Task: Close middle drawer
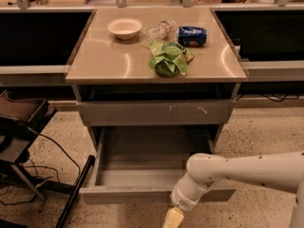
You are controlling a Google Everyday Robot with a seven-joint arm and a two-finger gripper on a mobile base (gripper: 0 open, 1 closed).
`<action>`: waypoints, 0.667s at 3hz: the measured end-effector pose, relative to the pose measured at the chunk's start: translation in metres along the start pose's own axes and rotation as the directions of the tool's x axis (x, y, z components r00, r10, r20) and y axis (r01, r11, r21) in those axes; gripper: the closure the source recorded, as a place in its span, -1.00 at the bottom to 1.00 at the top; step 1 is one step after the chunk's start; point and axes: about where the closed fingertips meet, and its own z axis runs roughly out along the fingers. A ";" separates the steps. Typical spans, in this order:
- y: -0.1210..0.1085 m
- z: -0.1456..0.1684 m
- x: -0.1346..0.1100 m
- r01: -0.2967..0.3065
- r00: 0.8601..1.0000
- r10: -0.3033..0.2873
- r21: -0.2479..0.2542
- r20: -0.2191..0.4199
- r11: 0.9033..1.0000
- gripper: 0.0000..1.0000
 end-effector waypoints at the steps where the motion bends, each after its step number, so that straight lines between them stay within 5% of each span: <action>1: -0.017 0.010 -0.019 0.004 0.999 -0.004 -0.018 -0.038 1.000 -1.00; 2: -0.042 0.048 -0.023 -0.024 0.996 0.016 -0.091 -0.086 0.996 -1.00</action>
Offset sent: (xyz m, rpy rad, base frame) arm 0.0469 0.0444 -0.1235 -0.0490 0.2700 0.0595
